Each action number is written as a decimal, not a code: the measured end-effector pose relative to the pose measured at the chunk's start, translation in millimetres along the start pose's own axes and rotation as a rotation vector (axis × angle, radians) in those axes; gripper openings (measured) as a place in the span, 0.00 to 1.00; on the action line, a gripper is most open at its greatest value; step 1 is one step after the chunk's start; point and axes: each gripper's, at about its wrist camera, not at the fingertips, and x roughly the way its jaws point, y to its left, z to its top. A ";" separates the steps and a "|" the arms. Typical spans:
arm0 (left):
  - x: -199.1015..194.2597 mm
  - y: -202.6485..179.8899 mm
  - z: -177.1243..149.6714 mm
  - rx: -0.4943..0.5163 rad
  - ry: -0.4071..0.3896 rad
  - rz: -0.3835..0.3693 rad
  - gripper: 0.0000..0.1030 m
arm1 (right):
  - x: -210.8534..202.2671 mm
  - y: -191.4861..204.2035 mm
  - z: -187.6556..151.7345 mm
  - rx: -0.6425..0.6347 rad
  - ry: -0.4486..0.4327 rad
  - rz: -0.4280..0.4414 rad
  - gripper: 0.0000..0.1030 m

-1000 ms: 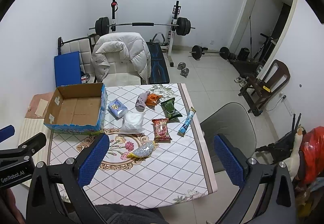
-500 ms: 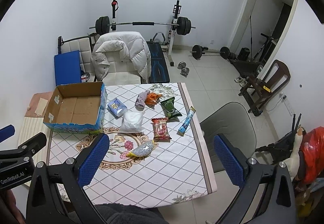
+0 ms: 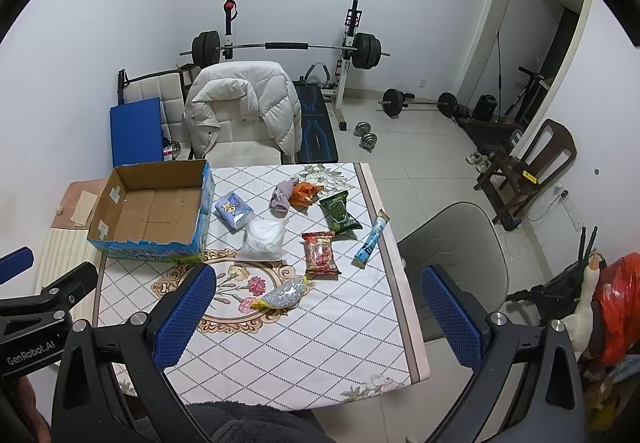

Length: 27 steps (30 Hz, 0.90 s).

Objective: Organize soft objects

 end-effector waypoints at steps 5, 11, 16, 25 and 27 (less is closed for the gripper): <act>0.1 -0.1 0.1 0.000 -0.001 -0.001 1.00 | -0.6 0.0 0.8 0.000 0.000 0.000 1.00; 0.3 1.8 1.3 -0.003 -0.010 -0.001 1.00 | -0.2 1.0 0.1 -0.002 0.003 0.001 1.00; 0.0 2.4 0.8 -0.001 -0.010 -0.001 1.00 | -2.6 3.9 0.1 -0.008 0.003 0.000 1.00; 0.3 8.8 4.0 -0.014 -0.007 0.005 1.00 | -2.5 10.3 3.0 -0.014 0.006 0.008 1.00; 1.2 9.4 3.6 -0.017 -0.007 0.007 1.00 | -0.6 11.6 6.5 -0.016 0.009 0.012 1.00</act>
